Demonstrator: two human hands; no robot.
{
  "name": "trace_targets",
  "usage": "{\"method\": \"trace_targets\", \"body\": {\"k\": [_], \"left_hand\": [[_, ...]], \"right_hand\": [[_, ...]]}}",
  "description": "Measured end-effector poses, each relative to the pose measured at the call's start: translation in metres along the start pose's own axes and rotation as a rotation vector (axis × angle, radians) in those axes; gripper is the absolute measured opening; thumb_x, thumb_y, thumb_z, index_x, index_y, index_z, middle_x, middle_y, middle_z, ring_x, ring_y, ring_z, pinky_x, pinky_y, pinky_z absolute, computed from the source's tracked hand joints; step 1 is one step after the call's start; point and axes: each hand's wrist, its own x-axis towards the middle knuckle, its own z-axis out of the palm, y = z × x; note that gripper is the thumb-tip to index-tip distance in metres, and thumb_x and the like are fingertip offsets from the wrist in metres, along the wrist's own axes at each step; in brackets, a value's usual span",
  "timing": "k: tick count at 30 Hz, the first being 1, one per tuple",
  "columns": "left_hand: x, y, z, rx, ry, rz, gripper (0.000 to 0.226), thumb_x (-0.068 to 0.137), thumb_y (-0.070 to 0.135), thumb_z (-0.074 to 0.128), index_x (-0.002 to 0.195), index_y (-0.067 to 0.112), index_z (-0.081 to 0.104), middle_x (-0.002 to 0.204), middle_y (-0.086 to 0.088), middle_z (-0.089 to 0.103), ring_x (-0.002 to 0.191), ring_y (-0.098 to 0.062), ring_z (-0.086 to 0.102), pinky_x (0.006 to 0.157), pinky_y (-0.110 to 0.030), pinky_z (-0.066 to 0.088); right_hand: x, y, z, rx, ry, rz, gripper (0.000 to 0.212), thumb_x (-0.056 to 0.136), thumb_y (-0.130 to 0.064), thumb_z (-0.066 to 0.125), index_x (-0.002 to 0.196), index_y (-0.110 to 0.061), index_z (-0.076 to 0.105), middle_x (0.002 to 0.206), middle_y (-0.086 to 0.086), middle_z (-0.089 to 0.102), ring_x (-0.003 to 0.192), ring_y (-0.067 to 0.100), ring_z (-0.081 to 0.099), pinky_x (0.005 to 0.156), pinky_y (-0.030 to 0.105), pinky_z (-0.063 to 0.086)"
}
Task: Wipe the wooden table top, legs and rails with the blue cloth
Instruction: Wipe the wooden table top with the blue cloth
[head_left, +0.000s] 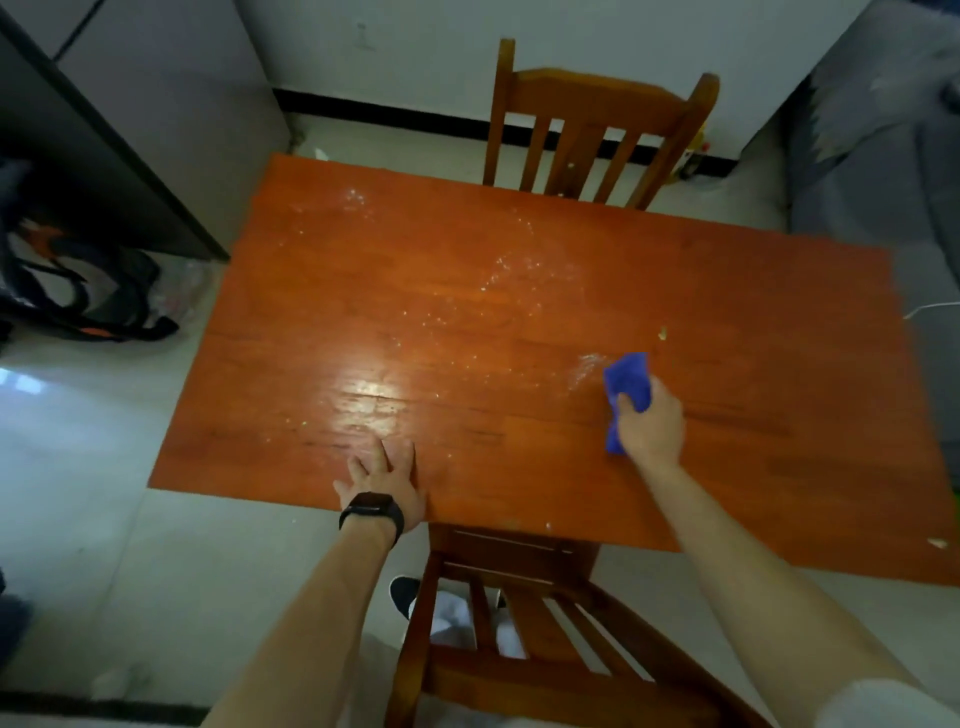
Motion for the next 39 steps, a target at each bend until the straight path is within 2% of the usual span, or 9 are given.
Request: {"method": "trace_targets", "body": {"k": [4,8,11,14,19,25,30,35,39], "left_hand": [[-0.002,-0.004,-0.011,0.011,-0.015,0.004,0.064,0.098,0.049,0.039,0.153,0.043,0.009,0.165,-0.005,-0.006,0.148,-0.04,0.012,0.115,-0.061,0.019],[-0.004,0.003,-0.033,0.011,0.057,0.019,0.055,0.097,0.043,0.038,0.15,0.037,0.026,0.16,-0.004,0.021,0.141,-0.037,0.03,0.112,-0.058,0.027],[0.004,0.013,-0.051,0.015,0.091,0.035,0.059,0.098,0.041,0.038,0.153,0.035,0.019,0.164,-0.002,0.009,0.147,-0.033,0.018,0.116,-0.059,0.02],[0.02,0.028,-0.075,0.037,0.131,0.096,0.062,0.1,0.042,0.036,0.156,0.035,0.01,0.165,-0.001,-0.003,0.151,-0.03,0.006,0.119,-0.058,0.012],[0.066,0.045,-0.12,0.099,0.236,0.243,0.059,0.102,0.041,0.031,0.156,0.035,0.007,0.165,-0.001,-0.008,0.152,-0.027,-0.001,0.12,-0.057,0.007],[0.136,0.041,-0.16,0.222,0.235,0.417,0.068,0.1,0.048,0.035,0.154,0.041,-0.005,0.163,-0.002,-0.018,0.151,-0.032,-0.007,0.119,-0.06,0.003],[0.163,0.014,-0.164,0.337,0.149,0.464,0.077,0.095,0.059,0.038,0.153,0.044,-0.01,0.163,0.004,-0.018,0.151,-0.029,-0.009,0.117,-0.063,0.005],[0.173,-0.003,-0.17,0.417,0.177,0.568,0.079,0.096,0.057,0.039,0.153,0.042,-0.013,0.163,0.004,-0.018,0.151,-0.026,-0.008,0.118,-0.063,0.005],[0.178,-0.002,-0.179,0.49,0.188,0.597,0.079,0.095,0.058,0.042,0.154,0.041,-0.008,0.164,0.003,-0.012,0.151,-0.028,0.0,0.118,-0.061,0.008]], "right_hand": [[0.007,0.021,0.006,-0.201,0.029,0.258,0.059,0.098,-0.03,0.05,0.151,-0.015,0.03,0.145,0.023,0.039,0.129,0.044,0.039,0.109,0.047,0.028],[-0.05,-0.018,0.06,-0.217,-0.258,-0.137,0.057,0.098,-0.03,0.051,0.151,-0.02,0.033,0.141,0.013,0.042,0.123,0.038,0.042,0.105,0.042,0.032],[-0.063,-0.045,0.072,-0.055,-0.583,-0.356,0.051,0.096,-0.021,0.056,0.145,-0.016,0.046,0.136,0.009,0.053,0.125,0.027,0.049,0.1,0.027,0.032],[-0.026,-0.051,0.051,0.169,-0.32,-0.26,0.042,0.093,-0.014,0.058,0.135,-0.015,0.056,0.125,0.006,0.062,0.118,0.024,0.055,0.092,0.025,0.036],[0.063,-0.022,0.017,-0.057,0.132,0.062,0.053,0.098,-0.027,0.052,0.148,-0.015,0.037,0.142,0.017,0.046,0.126,0.04,0.042,0.104,0.049,0.033],[0.022,-0.053,0.077,-0.108,0.102,0.153,0.052,0.095,-0.027,0.055,0.145,-0.026,0.044,0.142,0.01,0.045,0.121,0.042,0.044,0.1,0.048,0.037],[-0.028,-0.116,0.121,0.107,-0.339,-0.126,0.043,0.094,-0.013,0.059,0.136,-0.016,0.056,0.134,0.007,0.057,0.122,0.023,0.053,0.097,0.013,0.029],[0.028,-0.09,0.078,0.052,0.159,0.171,0.045,0.096,-0.02,0.055,0.141,-0.016,0.05,0.13,0.015,0.057,0.12,0.037,0.052,0.102,0.041,0.038],[0.023,-0.083,0.077,-0.109,0.12,0.447,0.056,0.1,-0.032,0.046,0.152,-0.028,0.027,0.15,0.009,0.036,0.131,0.04,0.036,0.105,0.05,0.033]]}}
